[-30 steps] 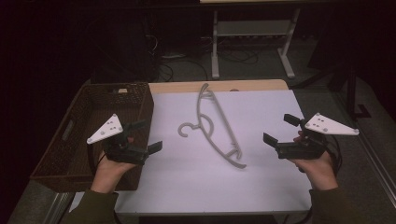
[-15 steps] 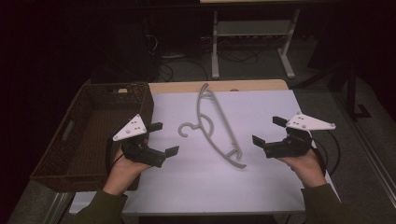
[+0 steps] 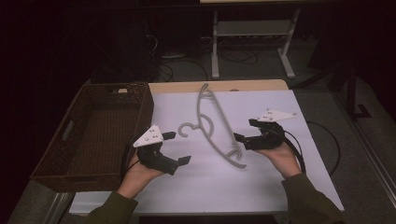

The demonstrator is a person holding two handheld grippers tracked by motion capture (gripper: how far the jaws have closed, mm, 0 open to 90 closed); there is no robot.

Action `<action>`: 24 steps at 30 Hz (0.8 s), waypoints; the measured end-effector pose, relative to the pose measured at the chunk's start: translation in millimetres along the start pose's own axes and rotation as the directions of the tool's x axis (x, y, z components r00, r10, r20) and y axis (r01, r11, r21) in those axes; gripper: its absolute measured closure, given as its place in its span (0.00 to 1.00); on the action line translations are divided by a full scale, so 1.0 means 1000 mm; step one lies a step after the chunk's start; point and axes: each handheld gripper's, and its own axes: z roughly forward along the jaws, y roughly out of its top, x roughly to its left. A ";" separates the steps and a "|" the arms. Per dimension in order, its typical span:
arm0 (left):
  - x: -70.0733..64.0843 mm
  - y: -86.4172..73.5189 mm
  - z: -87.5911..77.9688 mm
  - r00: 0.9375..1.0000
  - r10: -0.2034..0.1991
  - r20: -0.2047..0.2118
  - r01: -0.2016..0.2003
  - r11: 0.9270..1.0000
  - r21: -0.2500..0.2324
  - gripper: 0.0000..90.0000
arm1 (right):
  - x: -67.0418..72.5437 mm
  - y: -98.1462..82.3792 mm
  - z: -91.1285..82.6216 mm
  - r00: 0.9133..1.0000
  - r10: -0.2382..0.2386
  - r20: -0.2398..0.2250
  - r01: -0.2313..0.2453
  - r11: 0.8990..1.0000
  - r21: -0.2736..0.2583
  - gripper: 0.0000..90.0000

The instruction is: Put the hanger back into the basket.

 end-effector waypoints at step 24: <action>-0.002 -0.021 0.008 1.000 -0.020 0.012 0.020 1.000 0.002 0.00 | -0.018 -0.042 0.058 0.999 -0.038 -0.001 0.036 0.920 0.390 0.99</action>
